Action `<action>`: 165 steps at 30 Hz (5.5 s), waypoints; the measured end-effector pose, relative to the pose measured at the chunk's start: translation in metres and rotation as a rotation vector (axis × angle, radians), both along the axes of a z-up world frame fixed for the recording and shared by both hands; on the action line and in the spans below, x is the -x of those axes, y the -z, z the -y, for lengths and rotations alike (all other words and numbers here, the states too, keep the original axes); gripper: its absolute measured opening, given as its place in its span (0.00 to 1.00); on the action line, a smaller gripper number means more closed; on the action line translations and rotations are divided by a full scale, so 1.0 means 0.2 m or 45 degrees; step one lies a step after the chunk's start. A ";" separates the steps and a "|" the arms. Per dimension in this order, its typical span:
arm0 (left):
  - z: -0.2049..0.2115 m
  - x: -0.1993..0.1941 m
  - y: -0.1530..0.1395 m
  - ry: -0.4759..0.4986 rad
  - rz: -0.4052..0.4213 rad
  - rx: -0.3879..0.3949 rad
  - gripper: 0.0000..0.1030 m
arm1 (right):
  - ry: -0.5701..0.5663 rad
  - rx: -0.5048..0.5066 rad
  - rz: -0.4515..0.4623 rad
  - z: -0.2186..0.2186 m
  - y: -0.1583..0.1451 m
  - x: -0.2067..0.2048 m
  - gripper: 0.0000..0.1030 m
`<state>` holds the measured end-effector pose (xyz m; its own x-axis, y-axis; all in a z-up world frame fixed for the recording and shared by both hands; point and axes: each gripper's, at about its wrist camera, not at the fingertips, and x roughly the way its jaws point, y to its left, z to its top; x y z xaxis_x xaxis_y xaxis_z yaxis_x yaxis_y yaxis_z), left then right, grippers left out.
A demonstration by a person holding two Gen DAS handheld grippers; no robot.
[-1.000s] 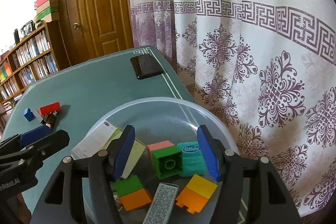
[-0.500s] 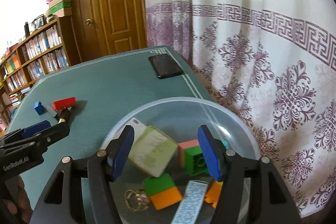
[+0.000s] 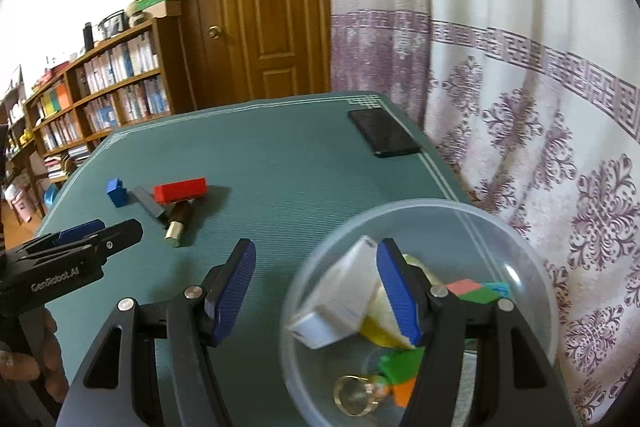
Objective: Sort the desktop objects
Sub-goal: 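Move both open tools back toward the blue block and lipstick, then grasp the blue block with the left tool while the right tool grasps the lipstick, then carry the blue block and lipstick over the clear bowl with both tools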
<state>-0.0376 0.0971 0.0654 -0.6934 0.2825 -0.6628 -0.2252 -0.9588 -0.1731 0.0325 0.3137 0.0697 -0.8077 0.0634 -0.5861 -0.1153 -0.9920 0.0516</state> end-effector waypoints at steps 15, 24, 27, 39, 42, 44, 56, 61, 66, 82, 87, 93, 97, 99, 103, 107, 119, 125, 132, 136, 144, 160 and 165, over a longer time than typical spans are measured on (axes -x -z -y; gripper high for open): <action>0.25 0.14 0.01 -0.126 0.001 0.078 0.71 | -0.136 -0.010 0.045 0.26 0.02 0.12 0.66; 0.39 0.31 0.08 -0.209 0.038 0.127 0.71 | -0.184 0.001 0.104 0.35 0.07 0.20 0.66; 0.43 0.38 0.12 -0.246 0.060 0.136 0.71 | -0.193 0.007 0.126 0.37 0.10 0.23 0.66; 0.48 0.60 0.20 -0.282 0.107 0.156 0.71 | -0.242 0.038 0.218 0.45 0.19 0.38 0.66; 0.47 0.64 0.20 -0.282 0.106 0.158 0.71 | -0.248 0.048 0.231 0.45 0.20 0.41 0.65; 0.47 0.66 0.21 -0.281 0.106 0.151 0.71 | -0.251 0.056 0.238 0.46 0.22 0.43 0.65; 0.50 0.66 0.24 -0.260 0.077 0.135 0.33 | -0.300 0.068 0.257 0.53 0.26 0.48 0.65; 0.52 0.64 0.23 -0.269 0.064 0.133 0.27 | -0.301 0.051 0.260 0.56 0.27 0.52 0.61; 0.55 0.64 0.23 -0.284 0.075 0.120 0.27 | -0.287 0.030 0.263 0.57 0.28 0.57 0.54; 0.56 0.65 0.25 -0.284 0.079 0.118 0.27 | -0.272 -0.031 0.262 0.62 0.33 0.68 0.39; 0.55 0.63 0.24 -0.275 0.070 0.126 0.26 | -0.271 -0.014 0.263 0.60 0.33 0.66 0.22; 0.54 0.58 0.20 -0.269 0.053 0.117 0.26 | -0.285 0.049 0.273 0.56 0.32 0.62 0.22; 0.54 0.53 0.15 -0.272 0.028 0.109 0.26 | -0.282 0.111 0.270 0.51 0.29 0.57 0.22; 0.53 0.50 0.12 -0.266 0.011 0.106 0.26 | -0.278 0.118 0.259 0.50 0.28 0.54 0.22; 0.50 0.43 0.09 -0.247 -0.011 0.095 0.26 | -0.278 0.132 0.243 0.48 0.25 0.49 0.22; 0.48 0.36 0.07 -0.224 -0.020 0.086 0.26 | -0.281 0.143 0.229 0.48 0.23 0.45 0.22; 0.38 0.21 0.04 -0.194 -0.037 0.083 0.26 | -0.263 0.148 0.173 0.43 0.16 0.31 0.22; 0.27 0.13 0.02 -0.141 -0.056 0.100 0.26 | -0.234 0.161 0.146 0.35 0.14 0.24 0.22; 0.11 0.05 -0.03 -0.064 -0.087 0.125 0.26 | -0.185 0.175 0.117 0.24 0.11 0.15 0.22; 0.00 0.01 -0.05 -0.011 -0.100 0.142 0.26 | -0.152 0.185 0.101 0.17 0.10 0.09 0.22; -0.20 -0.08 -0.09 0.089 -0.131 0.162 0.26 | -0.095 0.204 0.066 0.02 0.08 -0.01 0.22; -0.49 -0.18 -0.12 0.245 -0.135 0.151 0.26 | 0.022 0.190 0.005 -0.23 0.03 -0.17 0.22; -0.61 -0.21 -0.11 0.306 -0.118 0.147 0.26 | 0.093 0.188 0.005 -0.36 0.03 -0.23 0.22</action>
